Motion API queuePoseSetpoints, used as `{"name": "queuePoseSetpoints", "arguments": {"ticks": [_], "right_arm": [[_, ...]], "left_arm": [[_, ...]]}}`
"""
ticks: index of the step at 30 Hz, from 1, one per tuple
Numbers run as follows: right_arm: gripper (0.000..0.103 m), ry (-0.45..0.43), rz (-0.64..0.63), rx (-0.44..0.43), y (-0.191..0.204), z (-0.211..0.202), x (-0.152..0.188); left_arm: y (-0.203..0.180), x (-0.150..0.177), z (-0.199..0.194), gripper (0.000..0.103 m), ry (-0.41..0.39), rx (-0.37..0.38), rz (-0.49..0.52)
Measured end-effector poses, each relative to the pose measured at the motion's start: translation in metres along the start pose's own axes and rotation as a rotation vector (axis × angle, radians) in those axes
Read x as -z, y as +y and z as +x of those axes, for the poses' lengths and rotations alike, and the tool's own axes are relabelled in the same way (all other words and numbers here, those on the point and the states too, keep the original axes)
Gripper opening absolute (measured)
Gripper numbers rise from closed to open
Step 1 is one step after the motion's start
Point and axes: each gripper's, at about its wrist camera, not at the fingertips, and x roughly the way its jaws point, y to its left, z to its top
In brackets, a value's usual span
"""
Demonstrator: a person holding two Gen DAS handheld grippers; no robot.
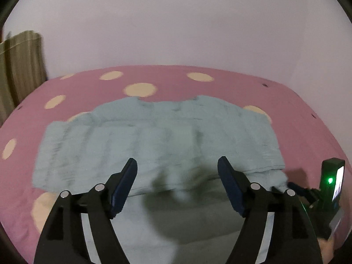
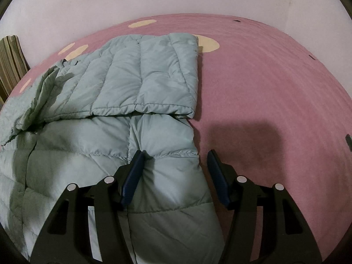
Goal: Fold large clothes
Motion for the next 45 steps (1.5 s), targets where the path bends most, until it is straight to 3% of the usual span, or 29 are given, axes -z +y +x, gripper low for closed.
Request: {"name": "queuePoseSetpoints", "arguments": {"ticks": [5, 9, 16, 23, 25, 26, 27, 28, 33, 38, 45], "right_arm": [[0.059, 0.007, -0.002, 0.029, 0.005, -0.013, -0.004], [0.059, -0.035, 0.002, -0.043, 0.031, -0.044, -0.016], [0.059, -0.042, -0.107, -0.221, 0.124, -0.043, -0.046], [0.059, 0.042, -0.158, -0.261, 0.189, 0.004, -0.062], [0.050, 0.069, -0.139, -0.274, 0.194, 0.012, -0.062], [0.018, 0.076, -0.136, -0.285, 0.195, 0.015, -0.062], [0.006, 0.077, -0.143, -0.292, 0.197, 0.014, -0.063], [0.005, 0.071, -0.154, -0.302, 0.199, 0.011, -0.064], [0.004, -0.088, -0.199, -0.255, 0.187, -0.029, -0.080], [0.004, -0.179, -0.197, -0.111, 0.141, -0.044, -0.098], [0.004, -0.114, -0.105, -0.031, 0.064, -0.013, -0.106]], "left_arm": [[0.077, 0.019, -0.013, 0.075, 0.008, -0.158, -0.066], [0.135, 0.033, -0.019, 0.075, 0.025, -0.260, -0.137], [0.194, 0.043, -0.021, 0.075, 0.028, -0.308, -0.243], [0.215, 0.050, -0.019, 0.075, 0.031, -0.319, -0.246], [0.220, 0.051, -0.017, 0.075, 0.035, -0.318, -0.253], [0.223, 0.051, -0.016, 0.075, 0.037, -0.320, -0.256], [0.223, 0.051, -0.015, 0.075, 0.037, -0.321, -0.257], [0.224, 0.051, -0.015, 0.075, 0.037, -0.322, -0.259], [0.225, 0.038, -0.016, 0.075, 0.010, -0.310, -0.266], [0.212, 0.016, -0.007, 0.075, -0.005, -0.284, -0.234], [0.182, -0.011, 0.020, 0.075, 0.001, -0.242, -0.170]]}}
